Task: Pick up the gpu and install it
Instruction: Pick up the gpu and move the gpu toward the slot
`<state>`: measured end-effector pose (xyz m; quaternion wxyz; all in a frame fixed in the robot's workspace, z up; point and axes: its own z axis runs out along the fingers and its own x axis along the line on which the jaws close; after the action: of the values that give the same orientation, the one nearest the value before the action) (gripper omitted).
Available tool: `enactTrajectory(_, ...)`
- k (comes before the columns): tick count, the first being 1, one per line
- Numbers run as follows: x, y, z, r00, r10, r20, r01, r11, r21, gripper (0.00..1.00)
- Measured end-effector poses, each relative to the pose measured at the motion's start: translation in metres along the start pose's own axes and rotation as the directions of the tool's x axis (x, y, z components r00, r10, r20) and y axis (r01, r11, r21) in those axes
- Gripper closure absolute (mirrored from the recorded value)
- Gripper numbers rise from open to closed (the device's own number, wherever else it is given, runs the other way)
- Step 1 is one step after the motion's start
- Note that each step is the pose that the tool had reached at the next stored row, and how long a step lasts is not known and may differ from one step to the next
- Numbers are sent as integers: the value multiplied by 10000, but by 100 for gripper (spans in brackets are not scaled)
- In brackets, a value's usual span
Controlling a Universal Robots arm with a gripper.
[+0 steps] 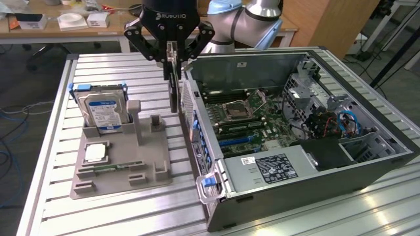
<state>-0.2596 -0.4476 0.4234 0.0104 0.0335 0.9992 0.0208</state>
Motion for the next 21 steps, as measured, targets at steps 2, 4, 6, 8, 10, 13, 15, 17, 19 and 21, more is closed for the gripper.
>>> enactTrajectory(2, 0, 0, 0, 10000, 1, 0, -1, 10000, 0, 74)
enactTrajectory(4, 0, 0, 0, 10000, 0, 0, 0, 10000, 0, 74)
enactTrajectory(6, -2, 0, 0, 10000, 0, 0, 0, 10000, 0, 74)
enactTrajectory(8, -15, 1, 0, 10000, -2, 0, 2, 10000, -1, 74)
enactTrajectory(10, -32, 2, 1, 10000, 0, 0, 0, 10000, -1, 74)
enactTrajectory(13, -59, 4, 1, 10000, 0, -1, 0, 10000, 0, 74)
enactTrajectory(15, -77, 5, 1, 10000, 0, 0, 0, 10000, 0, 74)
enactTrajectory(17, -94, 6, 2, 10000, 0, 0, 0, 10000, 0, 74)
enactTrajectory(19, -111, 7, 2, 10000, 0, 0, 0, 10000, 0, 74)
enactTrajectory(21, -130, 9, 3, 10000, 0, 0, 0, 10000, -1, 74)
